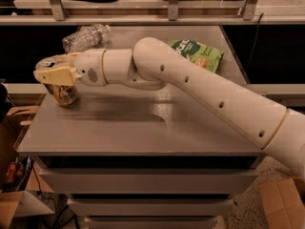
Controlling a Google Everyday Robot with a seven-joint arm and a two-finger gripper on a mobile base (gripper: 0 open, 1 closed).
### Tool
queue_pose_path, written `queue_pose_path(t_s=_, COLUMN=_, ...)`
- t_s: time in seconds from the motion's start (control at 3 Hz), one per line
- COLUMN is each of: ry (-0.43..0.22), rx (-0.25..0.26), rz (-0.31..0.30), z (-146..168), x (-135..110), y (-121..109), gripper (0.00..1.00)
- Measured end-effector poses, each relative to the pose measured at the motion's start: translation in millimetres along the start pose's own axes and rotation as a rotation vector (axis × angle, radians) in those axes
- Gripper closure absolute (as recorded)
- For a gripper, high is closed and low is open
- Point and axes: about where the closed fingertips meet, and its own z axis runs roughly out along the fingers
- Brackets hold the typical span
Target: Place orange can upright
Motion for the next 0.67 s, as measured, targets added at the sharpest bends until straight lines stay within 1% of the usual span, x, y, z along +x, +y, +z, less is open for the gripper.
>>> queue_pose_path(t_s=0.33, ry=-0.003, rx=-0.006, rz=-0.010, z=-1.2, x=-0.1, y=-1.3, gripper=0.00)
queue_pose_path(t_s=0.67, ry=-0.007, rx=-0.010, rz=-0.025, z=-4.1, x=-2.1, y=-2.7, gripper=0.00)
